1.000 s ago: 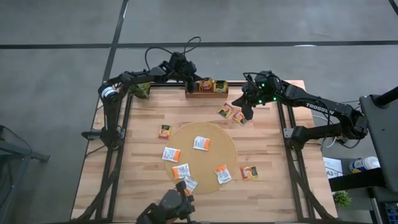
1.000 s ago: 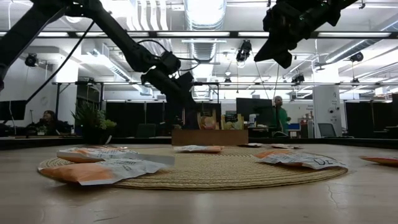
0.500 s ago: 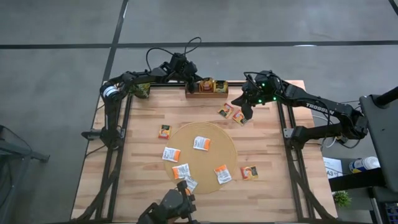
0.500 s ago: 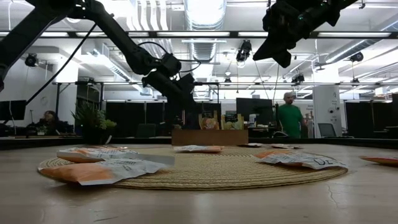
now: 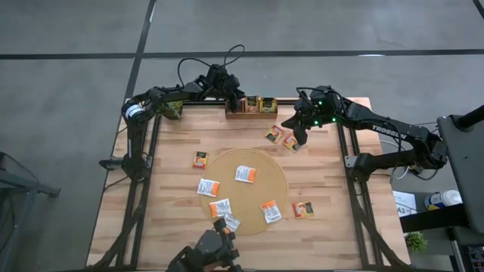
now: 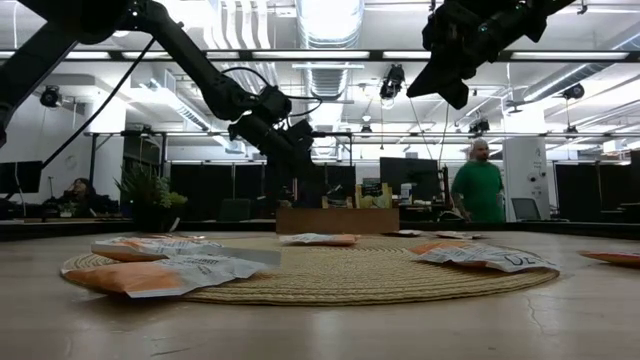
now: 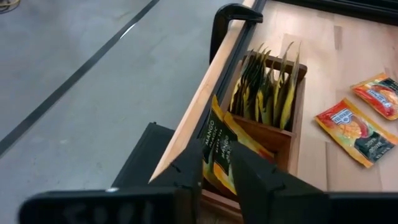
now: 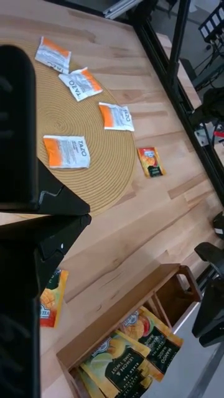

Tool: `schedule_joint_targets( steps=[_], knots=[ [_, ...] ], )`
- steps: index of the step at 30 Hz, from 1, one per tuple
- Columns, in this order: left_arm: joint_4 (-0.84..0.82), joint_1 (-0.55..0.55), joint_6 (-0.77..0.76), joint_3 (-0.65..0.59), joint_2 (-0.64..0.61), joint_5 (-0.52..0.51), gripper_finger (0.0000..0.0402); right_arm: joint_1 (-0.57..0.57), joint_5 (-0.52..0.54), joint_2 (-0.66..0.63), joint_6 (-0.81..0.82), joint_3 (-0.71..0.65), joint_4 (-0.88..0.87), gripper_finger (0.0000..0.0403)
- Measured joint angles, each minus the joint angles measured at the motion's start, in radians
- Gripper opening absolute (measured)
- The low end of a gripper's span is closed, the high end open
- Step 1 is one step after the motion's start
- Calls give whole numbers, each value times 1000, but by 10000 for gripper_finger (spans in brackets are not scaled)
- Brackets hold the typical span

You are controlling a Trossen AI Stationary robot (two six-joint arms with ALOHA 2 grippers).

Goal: Pick & Place Tea
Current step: Put the red tea bag into the middle section of the wooden organizer

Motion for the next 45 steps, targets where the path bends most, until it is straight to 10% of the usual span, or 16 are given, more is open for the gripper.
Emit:
schedule_joint_targets(
  steps=[13,34,45],
  knots=[
    [-80,-2,-65,0,-84,0,124,0,0,0,0,0,1,9],
    [-926,-114,-69,-20,-322,-2,124,0,-1,0,-50,0,27,9],
    [-929,-226,-110,-128,-323,43,194,0,-1,0,-66,0,31,9]
  ],
)
